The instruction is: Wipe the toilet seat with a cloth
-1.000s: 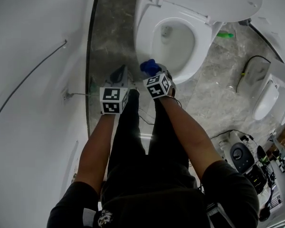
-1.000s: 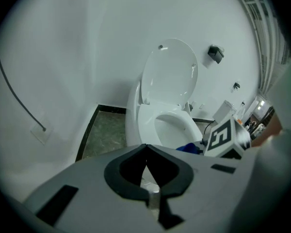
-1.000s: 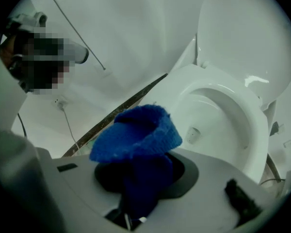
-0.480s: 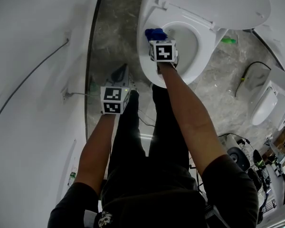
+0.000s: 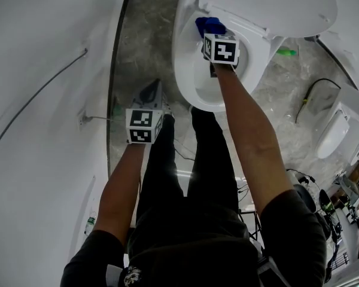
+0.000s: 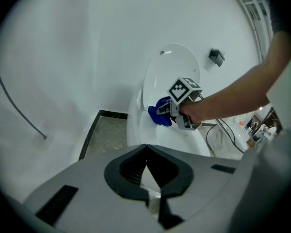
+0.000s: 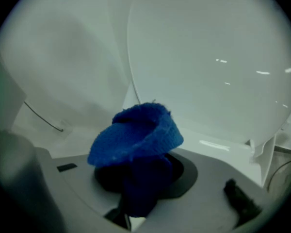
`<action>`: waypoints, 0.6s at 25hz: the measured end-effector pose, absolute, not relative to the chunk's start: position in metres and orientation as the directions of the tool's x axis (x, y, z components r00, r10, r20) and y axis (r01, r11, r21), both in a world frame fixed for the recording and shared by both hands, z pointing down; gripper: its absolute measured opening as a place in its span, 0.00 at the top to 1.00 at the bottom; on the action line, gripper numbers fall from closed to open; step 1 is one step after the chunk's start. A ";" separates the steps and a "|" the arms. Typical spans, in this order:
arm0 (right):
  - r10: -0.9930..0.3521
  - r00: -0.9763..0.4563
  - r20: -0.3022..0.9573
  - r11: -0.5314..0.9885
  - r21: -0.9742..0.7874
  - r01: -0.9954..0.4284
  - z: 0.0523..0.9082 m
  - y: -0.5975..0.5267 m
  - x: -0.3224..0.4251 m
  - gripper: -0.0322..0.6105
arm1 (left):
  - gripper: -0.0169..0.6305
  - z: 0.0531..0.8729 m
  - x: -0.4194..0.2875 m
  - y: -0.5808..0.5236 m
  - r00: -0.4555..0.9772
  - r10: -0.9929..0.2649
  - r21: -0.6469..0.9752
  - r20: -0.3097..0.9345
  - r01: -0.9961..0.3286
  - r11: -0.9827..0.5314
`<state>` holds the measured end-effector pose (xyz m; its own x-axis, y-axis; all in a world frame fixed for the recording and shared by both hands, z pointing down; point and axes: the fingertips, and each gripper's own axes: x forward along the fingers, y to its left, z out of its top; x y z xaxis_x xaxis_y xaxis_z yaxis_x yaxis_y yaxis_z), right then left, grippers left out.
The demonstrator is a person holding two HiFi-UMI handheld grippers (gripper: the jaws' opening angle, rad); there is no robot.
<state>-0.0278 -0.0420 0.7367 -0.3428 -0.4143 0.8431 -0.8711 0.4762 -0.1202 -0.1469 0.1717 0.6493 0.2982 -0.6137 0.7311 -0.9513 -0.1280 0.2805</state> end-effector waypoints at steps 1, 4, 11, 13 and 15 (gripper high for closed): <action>-0.443 -0.388 0.808 0.492 -0.142 -0.859 0.722 -0.040 -0.029 0.79 | 0.96 0.645 -0.146 0.171 0.302 -0.616 0.285 0.727 -0.950 -0.129; -0.541 -0.495 0.680 0.537 -0.173 -0.826 0.659 -0.017 -0.024 0.79 | 0.96 0.623 -0.138 0.166 0.323 -0.630 0.307 0.706 -0.941 -0.139; -0.695 -0.457 0.555 0.494 -0.093 -0.865 0.502 0.101 0.034 0.79 | 0.96 0.514 -0.111 0.153 0.406 -0.696 0.331 0.592 -0.910 -0.249; -0.746 -0.391 0.539 0.437 -0.047 -0.898 0.463 0.123 0.054 0.79 | 0.96 0.481 -0.102 0.149 0.433 -0.709 0.315 0.557 -0.900 -0.301; -0.804 -0.329 0.494 0.374 -0.010 -0.927 0.428 0.133 0.069 0.80 | 0.96 0.452 -0.093 0.138 0.457 -0.729 0.280 0.510 -0.889 -0.361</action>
